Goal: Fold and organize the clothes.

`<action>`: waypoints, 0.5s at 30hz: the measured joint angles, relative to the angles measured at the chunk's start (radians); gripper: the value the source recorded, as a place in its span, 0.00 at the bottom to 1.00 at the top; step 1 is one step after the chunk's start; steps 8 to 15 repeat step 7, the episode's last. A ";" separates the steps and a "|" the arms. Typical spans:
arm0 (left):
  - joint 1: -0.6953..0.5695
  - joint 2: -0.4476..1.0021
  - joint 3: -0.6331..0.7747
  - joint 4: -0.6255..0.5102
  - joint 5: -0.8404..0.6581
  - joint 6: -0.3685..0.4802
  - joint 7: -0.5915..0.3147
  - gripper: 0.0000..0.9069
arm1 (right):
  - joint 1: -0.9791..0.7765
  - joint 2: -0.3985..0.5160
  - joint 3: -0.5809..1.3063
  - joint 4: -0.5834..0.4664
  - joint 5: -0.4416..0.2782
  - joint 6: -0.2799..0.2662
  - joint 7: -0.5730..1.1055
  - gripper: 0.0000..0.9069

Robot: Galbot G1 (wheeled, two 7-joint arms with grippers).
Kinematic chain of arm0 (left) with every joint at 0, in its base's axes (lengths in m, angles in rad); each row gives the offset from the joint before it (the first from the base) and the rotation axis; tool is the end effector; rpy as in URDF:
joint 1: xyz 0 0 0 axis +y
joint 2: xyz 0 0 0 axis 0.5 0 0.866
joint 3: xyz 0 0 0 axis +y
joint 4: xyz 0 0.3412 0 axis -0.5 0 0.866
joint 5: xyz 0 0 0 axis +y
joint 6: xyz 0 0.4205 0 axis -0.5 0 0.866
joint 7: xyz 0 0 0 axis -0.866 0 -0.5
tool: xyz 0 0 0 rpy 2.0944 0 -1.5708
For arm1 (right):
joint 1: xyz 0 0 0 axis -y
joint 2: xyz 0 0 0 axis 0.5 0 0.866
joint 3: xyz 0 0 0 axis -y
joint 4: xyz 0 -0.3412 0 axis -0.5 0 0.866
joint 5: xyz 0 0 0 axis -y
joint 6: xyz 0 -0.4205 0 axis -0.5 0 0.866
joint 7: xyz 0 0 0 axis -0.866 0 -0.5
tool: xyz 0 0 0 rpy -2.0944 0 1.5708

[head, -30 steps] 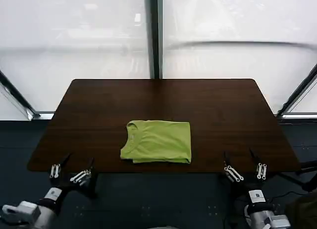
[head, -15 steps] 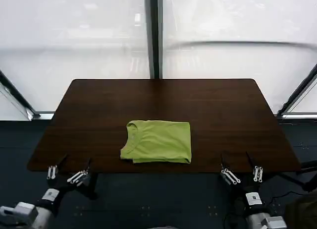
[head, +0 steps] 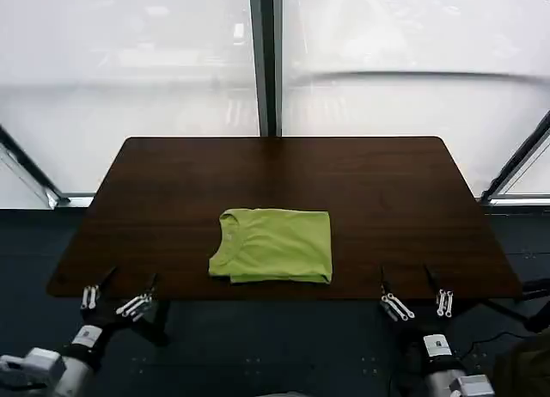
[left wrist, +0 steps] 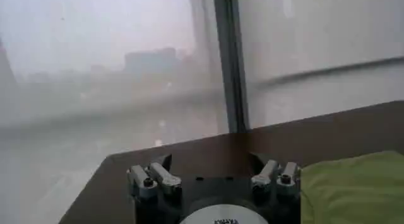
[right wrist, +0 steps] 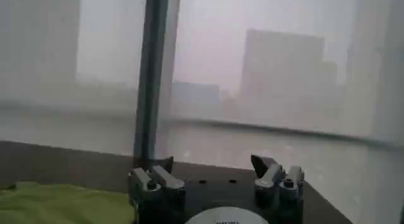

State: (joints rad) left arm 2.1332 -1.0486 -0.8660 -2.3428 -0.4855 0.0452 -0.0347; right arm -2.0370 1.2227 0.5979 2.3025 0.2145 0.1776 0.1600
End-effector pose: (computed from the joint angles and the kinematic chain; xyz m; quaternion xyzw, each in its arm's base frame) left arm 0.1402 0.1116 -0.2469 -0.0586 -0.9857 -0.0524 0.1490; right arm 0.1305 -0.0424 -0.2875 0.0169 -0.9986 0.0301 0.0408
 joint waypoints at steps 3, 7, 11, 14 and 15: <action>-0.002 0.000 0.002 0.004 0.000 0.001 0.001 0.97 | 0.001 0.003 -0.005 -0.004 0.000 0.000 -0.001 0.97; -0.004 0.003 0.001 0.004 0.000 0.004 0.001 0.97 | 0.003 0.004 -0.009 -0.005 0.000 0.000 -0.001 0.97; -0.004 0.003 0.001 0.004 0.000 0.004 0.001 0.97 | 0.003 0.004 -0.009 -0.005 0.000 0.000 -0.001 0.97; -0.004 0.003 0.001 0.004 0.000 0.004 0.001 0.97 | 0.003 0.004 -0.009 -0.005 0.000 0.000 -0.001 0.97; -0.004 0.003 0.001 0.004 0.000 0.004 0.001 0.97 | 0.003 0.004 -0.009 -0.005 0.000 0.000 -0.001 0.97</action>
